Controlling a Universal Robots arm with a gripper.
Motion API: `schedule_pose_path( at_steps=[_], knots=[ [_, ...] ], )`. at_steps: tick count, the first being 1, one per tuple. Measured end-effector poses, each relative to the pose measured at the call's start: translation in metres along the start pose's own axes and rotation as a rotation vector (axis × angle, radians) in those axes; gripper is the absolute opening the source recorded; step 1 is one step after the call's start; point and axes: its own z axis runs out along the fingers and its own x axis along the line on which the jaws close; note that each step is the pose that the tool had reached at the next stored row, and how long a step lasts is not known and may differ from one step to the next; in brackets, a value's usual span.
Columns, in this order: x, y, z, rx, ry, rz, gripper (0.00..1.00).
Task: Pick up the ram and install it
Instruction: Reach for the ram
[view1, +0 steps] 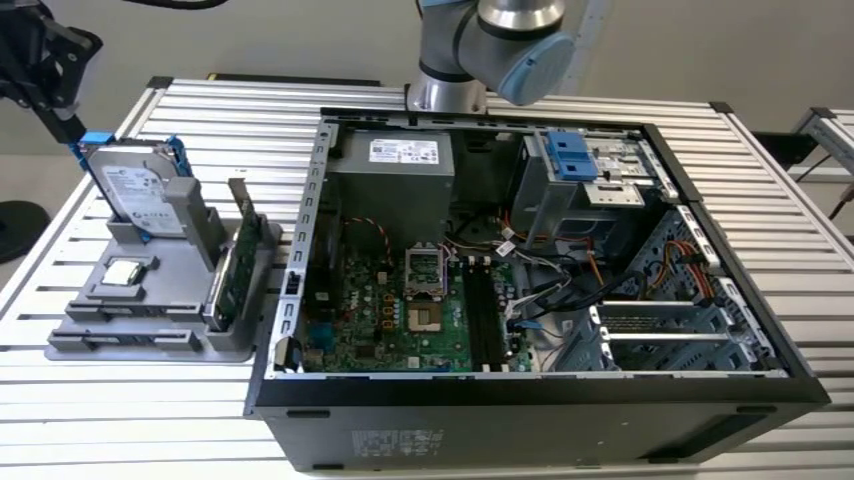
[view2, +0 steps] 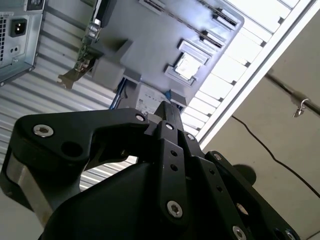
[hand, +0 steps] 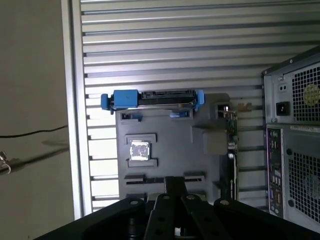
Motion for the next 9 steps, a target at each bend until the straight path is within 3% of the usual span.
schedule_pose_path(
  at_steps=[9],
  knots=[
    [-0.0005,-0.0078,-0.0004,0.0000,0.0001,0.000,0.00]
  ],
)
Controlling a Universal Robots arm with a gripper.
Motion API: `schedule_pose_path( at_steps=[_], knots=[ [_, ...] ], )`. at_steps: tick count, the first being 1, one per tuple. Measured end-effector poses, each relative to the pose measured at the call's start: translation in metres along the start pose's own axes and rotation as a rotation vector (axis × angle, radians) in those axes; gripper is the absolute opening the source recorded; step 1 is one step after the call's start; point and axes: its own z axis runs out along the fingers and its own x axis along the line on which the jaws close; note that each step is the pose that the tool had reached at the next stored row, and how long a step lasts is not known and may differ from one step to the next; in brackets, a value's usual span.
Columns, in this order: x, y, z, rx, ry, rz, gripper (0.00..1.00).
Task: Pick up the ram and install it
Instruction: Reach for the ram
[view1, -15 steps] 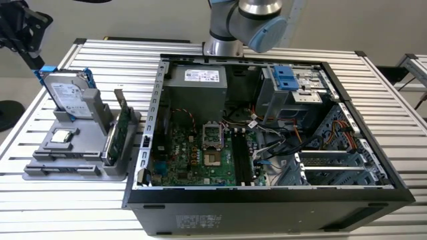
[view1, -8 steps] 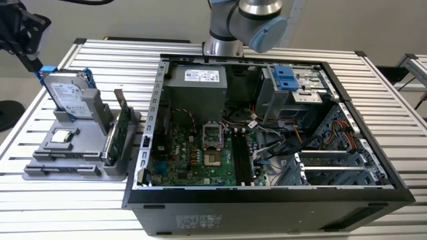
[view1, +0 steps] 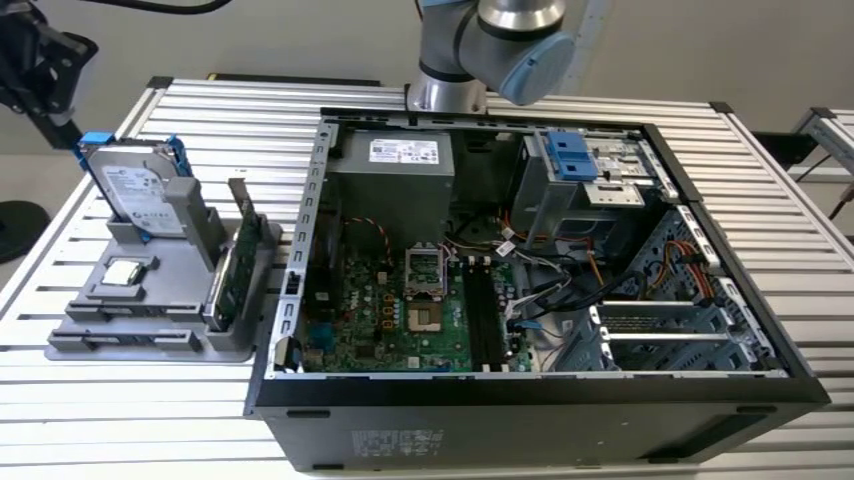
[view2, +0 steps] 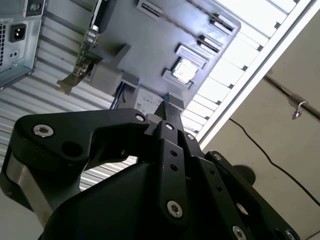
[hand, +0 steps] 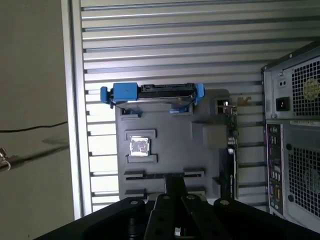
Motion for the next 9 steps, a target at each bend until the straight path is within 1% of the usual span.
schedule_pose_path(
  at_steps=[9],
  knots=[
    [-0.0005,-0.0067,-0.0003,0.0000,-0.0001,0.000,0.00]
  ],
)
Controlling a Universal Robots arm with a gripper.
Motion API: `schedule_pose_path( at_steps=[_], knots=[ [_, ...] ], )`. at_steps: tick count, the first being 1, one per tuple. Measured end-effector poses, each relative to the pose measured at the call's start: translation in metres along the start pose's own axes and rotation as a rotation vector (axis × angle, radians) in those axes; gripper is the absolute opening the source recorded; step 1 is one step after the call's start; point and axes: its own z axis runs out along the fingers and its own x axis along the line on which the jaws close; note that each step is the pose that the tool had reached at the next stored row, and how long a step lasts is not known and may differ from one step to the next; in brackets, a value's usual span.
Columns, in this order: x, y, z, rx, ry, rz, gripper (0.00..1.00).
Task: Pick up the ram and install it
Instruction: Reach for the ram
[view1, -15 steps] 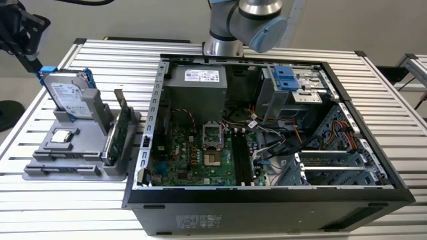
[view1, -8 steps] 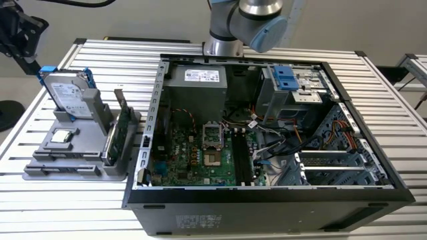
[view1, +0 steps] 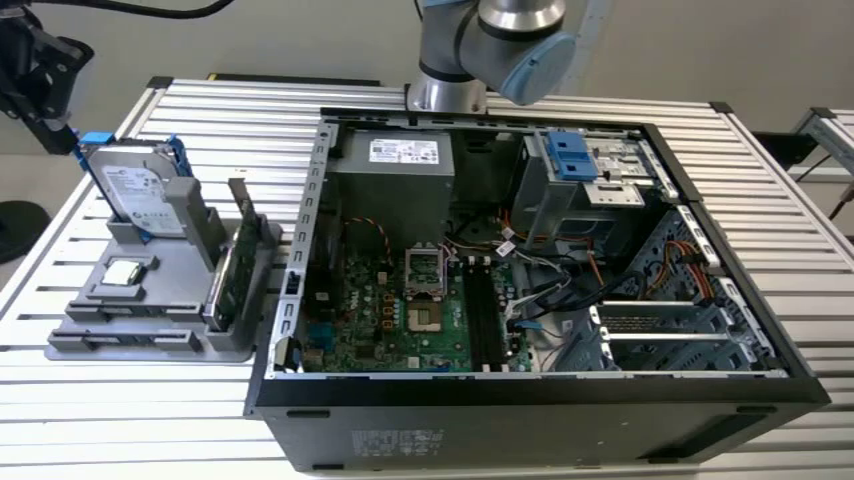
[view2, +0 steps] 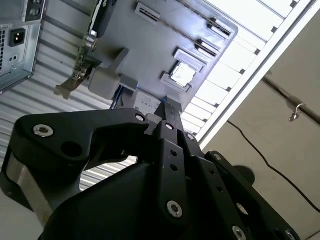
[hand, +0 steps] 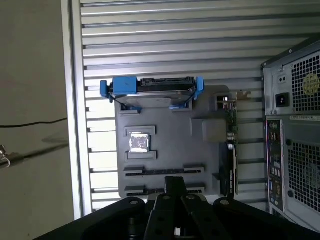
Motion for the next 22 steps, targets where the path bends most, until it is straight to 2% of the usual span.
schedule_pose_path(
  at_steps=[15,22],
  knots=[
    [-0.0006,-0.0091,-0.0004,0.0000,0.0000,0.000,0.00],
    [-0.0011,-0.0156,-0.0007,0.0000,0.0000,0.000,0.00]
  ],
)
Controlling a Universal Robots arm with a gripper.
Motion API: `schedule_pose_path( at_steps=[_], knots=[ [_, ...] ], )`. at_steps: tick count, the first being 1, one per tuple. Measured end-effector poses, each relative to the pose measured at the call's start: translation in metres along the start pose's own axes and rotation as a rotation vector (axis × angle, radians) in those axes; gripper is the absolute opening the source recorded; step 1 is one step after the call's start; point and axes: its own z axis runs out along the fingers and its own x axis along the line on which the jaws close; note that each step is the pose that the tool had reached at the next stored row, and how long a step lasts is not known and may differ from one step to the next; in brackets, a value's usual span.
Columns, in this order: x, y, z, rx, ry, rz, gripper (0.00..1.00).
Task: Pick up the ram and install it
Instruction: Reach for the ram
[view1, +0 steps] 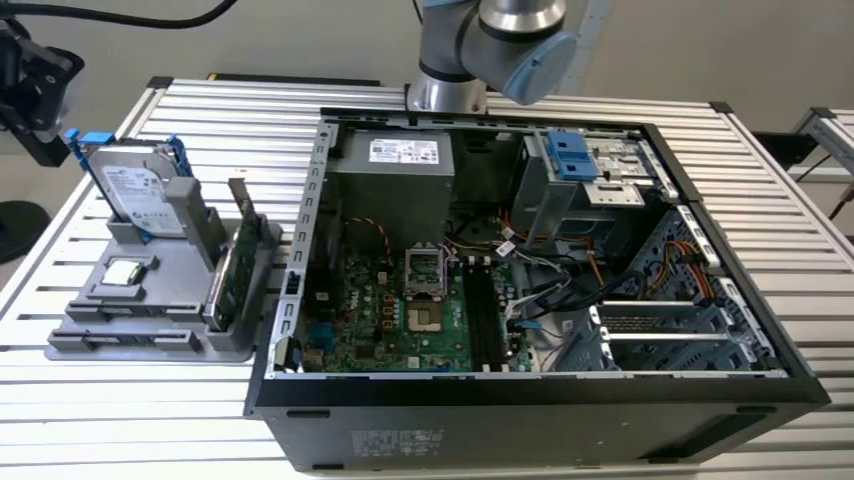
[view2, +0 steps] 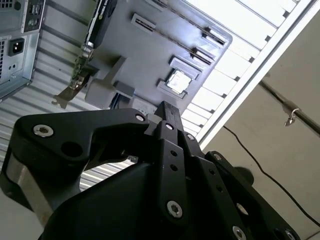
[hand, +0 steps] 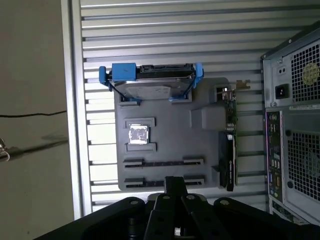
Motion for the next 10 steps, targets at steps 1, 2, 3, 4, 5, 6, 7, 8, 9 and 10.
schedule_pose_path(
  at_steps=[1,2,3,4,5,6,7,8,9,10],
  knots=[
    [-0.0001,-0.0012,-0.0001,0.0001,0.0001,0.000,0.00],
    [-0.0002,-0.0023,-0.0002,0.0001,0.0001,0.000,0.00],
    [-0.0002,-0.0033,-0.0002,0.0000,0.0000,0.000,0.00],
    [-0.0003,-0.0042,-0.0003,0.0001,0.0001,0.000,0.00],
    [-0.0004,-0.0053,-0.0003,0.0000,0.0001,0.000,0.00],
    [-0.0004,-0.0063,-0.0004,0.0001,0.0001,0.000,0.00],
    [-0.0005,-0.0074,-0.0004,0.0000,0.0000,0.000,0.00],
    [-0.0006,-0.0084,-0.0004,0.0001,0.0001,0.000,0.00],
    [-0.0006,-0.0094,-0.0005,0.0000,0.0001,0.000,0.00],
    [-0.0007,-0.0103,-0.0005,0.0000,0.0000,0.000,0.00]
  ],
)
